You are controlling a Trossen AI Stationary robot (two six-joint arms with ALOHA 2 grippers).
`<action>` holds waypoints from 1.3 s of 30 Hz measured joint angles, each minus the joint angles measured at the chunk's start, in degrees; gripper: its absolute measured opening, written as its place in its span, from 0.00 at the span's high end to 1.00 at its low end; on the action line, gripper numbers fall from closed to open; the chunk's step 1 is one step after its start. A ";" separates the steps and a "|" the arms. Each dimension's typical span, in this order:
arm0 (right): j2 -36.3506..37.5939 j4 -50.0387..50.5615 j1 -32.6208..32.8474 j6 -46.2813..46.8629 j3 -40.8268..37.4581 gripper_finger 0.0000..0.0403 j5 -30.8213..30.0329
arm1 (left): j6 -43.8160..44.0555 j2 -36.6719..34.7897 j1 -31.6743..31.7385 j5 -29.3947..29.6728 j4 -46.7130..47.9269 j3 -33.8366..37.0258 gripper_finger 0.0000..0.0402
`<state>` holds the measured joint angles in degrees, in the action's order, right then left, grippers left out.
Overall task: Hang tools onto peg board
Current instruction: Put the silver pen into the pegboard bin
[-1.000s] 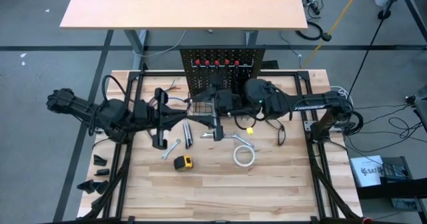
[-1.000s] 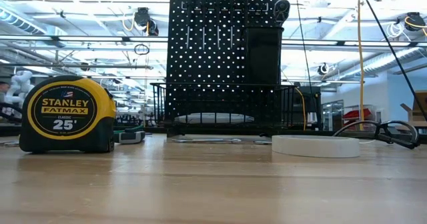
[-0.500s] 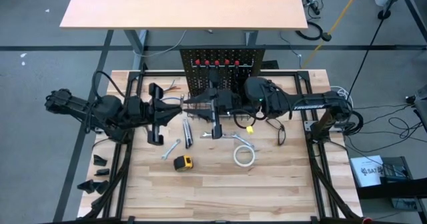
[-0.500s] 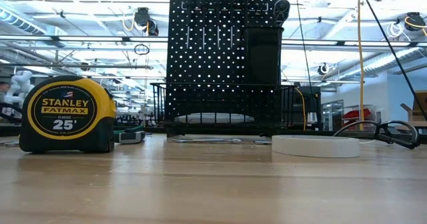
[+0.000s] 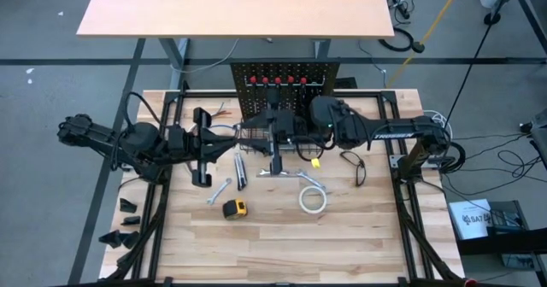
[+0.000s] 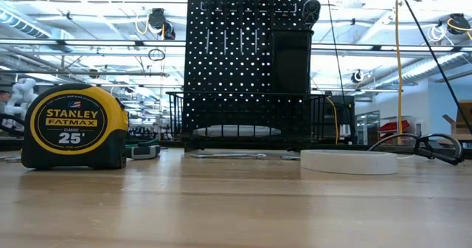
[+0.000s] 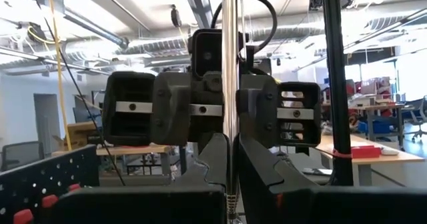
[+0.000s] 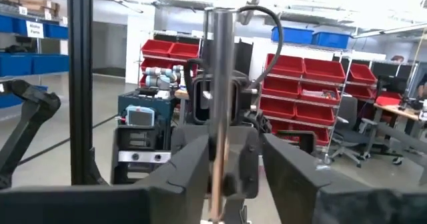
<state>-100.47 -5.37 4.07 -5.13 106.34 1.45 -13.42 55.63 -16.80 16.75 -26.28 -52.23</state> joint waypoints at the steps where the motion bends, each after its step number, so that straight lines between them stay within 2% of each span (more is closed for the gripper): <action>1: 0.00 -0.04 -0.05 -0.02 0.00 0.64 0.05 | -0.01 -0.01 0.01 0.02 -0.01 0.00 0.97; 5: 0.00 -0.48 -0.11 -0.16 0.00 0.62 0.04 | 0.97 -0.01 0.73 0.00 0.35 0.00 0.97; 9: 0.00 -0.46 -0.11 -1.02 0.00 0.67 0.07 | 2.59 -0.01 1.77 0.41 2.24 0.00 0.97; 12: 0.00 -0.44 -0.11 -1.48 0.00 0.74 -0.01 | 2.99 -0.01 2.37 0.40 2.60 0.00 0.97; 17: 0.00 -0.43 -0.14 -1.99 0.00 0.94 0.04 | 1.98 -0.01 2.60 0.39 2.62 0.00 0.97; 21: 0.00 -0.23 -0.06 -1.86 0.00 0.95 -1.44 | 1.92 -0.02 2.58 1.06 2.93 0.00 0.95; 25: 0.00 0.96 -0.33 -0.74 -0.02 0.95 -2.02 | 2.46 -0.45 2.62 2.53 5.30 0.00 0.86; 30: 2.01 6.36 0.01 -0.68 -0.02 0.95 -7.86 | 6.43 -3.24 2.62 8.66 14.05 0.02 0.73; 32: 3.57 9.19 0.67 -0.70 -0.02 0.95 -10.73 | 7.16 -5.28 2.62 9.39 17.55 0.02 0.70; 35: 6.23 14.73 2.26 -0.29 -0.02 0.95 -16.24 | 9.04 -8.66 2.61 9.73 22.06 0.02 0.68; 39: 10.48 25.85 5.87 2.80 -0.02 0.95 -26.99 | 9.94 -13.86 2.58 11.38 27.02 0.02 0.68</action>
<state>-89.98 20.48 9.94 -2.33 106.32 -25.54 -3.47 41.77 -14.22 28.13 0.74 -52.21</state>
